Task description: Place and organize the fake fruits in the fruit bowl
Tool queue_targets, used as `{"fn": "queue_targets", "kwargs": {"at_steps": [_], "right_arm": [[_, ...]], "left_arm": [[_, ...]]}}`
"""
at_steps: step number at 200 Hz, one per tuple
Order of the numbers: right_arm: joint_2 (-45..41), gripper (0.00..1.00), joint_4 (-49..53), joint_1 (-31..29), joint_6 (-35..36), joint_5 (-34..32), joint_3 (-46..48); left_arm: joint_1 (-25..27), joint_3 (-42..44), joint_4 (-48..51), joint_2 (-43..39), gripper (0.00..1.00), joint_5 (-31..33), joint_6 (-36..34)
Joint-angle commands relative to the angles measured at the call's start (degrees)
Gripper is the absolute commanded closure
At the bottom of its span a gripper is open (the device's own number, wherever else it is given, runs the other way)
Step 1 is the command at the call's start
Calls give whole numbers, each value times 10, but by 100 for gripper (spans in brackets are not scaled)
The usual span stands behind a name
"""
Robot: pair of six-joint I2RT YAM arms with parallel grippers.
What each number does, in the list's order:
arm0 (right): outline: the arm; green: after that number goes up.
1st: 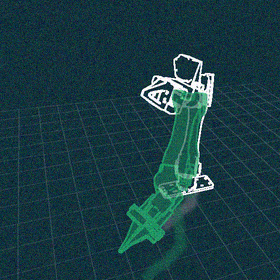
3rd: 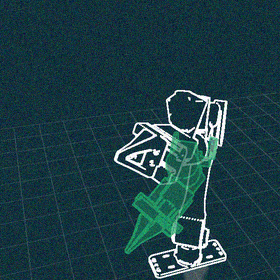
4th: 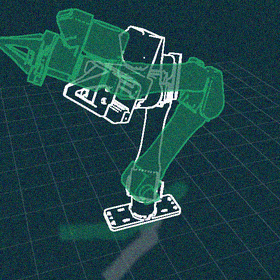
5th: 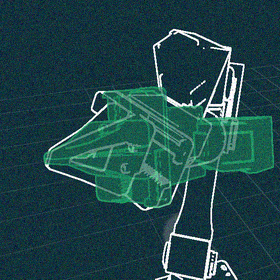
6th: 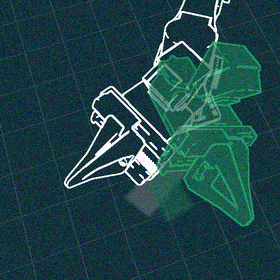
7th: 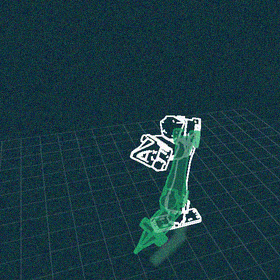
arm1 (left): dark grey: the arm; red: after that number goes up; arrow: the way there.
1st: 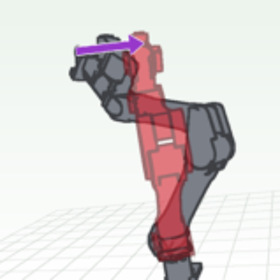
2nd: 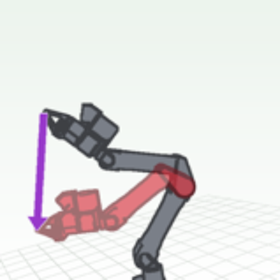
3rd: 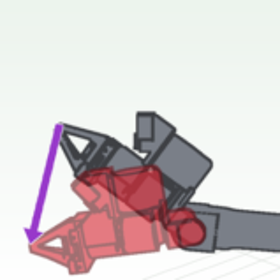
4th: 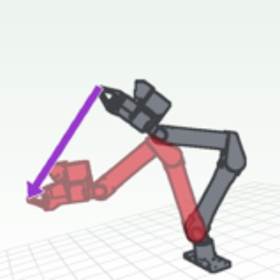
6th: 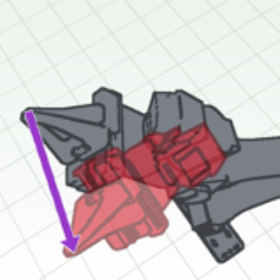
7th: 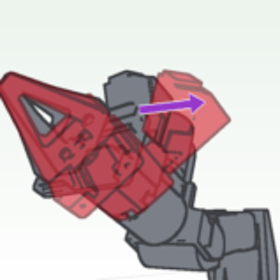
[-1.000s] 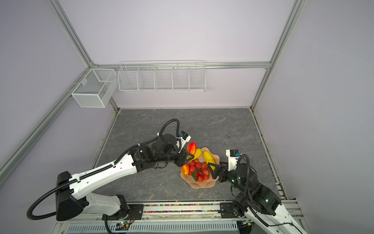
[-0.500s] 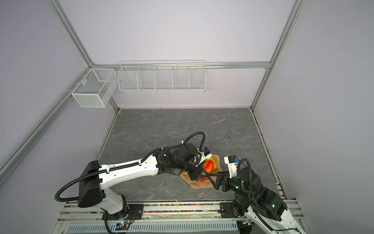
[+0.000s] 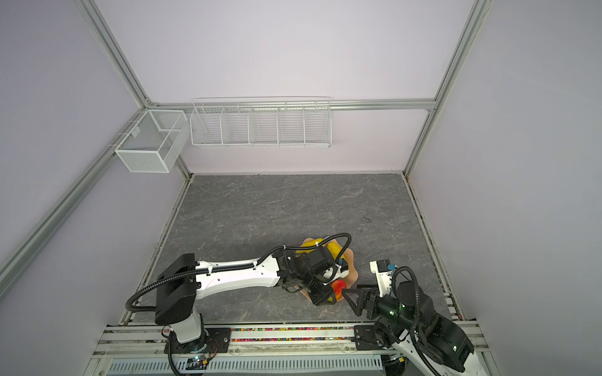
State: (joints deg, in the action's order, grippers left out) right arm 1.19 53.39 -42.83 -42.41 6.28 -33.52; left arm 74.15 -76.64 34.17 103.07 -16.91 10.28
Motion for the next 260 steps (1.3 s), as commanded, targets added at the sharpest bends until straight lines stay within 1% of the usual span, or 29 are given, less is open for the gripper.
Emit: {"fn": "queue_targets", "kwargs": {"at_steps": [1,17,33,62,92,94,95,97,98,99,107,110,119,123,146,174,194,209,222,229,242,254,260], "right_arm": [[-10,12,30,1,2,-8,-14],[-10,12,36,1,8,-8,-16],[-9,12,38,1,9,-7,-15],[-10,12,37,1,10,-7,-10],[-9,12,27,1,11,-10,-10],[-9,12,26,0,11,-10,-10],[-9,12,26,0,12,-10,-11],[-9,12,25,0,12,-11,-10],[-9,12,24,0,12,-11,-10],[-9,12,24,0,12,-11,-10],[-9,12,19,1,12,-14,-9],[-8,12,19,1,12,-15,-9],[-5,12,19,1,14,-19,-7],[-2,12,0,1,14,-20,-7],[18,12,-32,0,18,-19,-3],[70,12,-75,1,32,-27,5],[117,11,-117,1,55,-47,0],[171,11,-150,2,87,-71,-15],[241,11,-180,4,124,-81,-36],[283,11,-195,7,144,-84,-51],[349,11,-227,26,178,-95,-77],[390,10,-264,65,206,-90,-92],[407,10,-280,98,215,-78,-97]], "left_arm": [[-1,-31,39,26,69,17,-21],[-1,-39,51,40,69,29,-24],[-1,-42,53,44,66,33,-25],[-1,-42,58,36,55,55,-25],[-1,-42,65,18,45,55,-33],[-1,-42,64,17,43,57,-34],[-1,-42,65,15,40,56,-34],[-1,-42,65,13,23,56,-35],[-1,-42,65,12,18,56,-35],[-1,-42,65,12,15,57,-35],[-1,-41,66,2,3,58,-37],[-1,-40,65,-2,0,59,-38],[-1,-38,66,-15,0,65,-40],[-1,-37,67,-20,0,69,-41],[-2,-31,72,-58,1,94,-48],[-12,-25,83,-116,0,108,-57],[-29,-19,93,-164,1,159,-62],[-61,0,70,-210,1,210,-71],[-110,29,28,-248,1,283,-69],[-148,49,-3,-266,1,330,-60],[-235,93,-61,-295,1,406,-20],[-332,134,-99,-313,1,434,36],[-379,156,-116,-321,1,440,62]]}}
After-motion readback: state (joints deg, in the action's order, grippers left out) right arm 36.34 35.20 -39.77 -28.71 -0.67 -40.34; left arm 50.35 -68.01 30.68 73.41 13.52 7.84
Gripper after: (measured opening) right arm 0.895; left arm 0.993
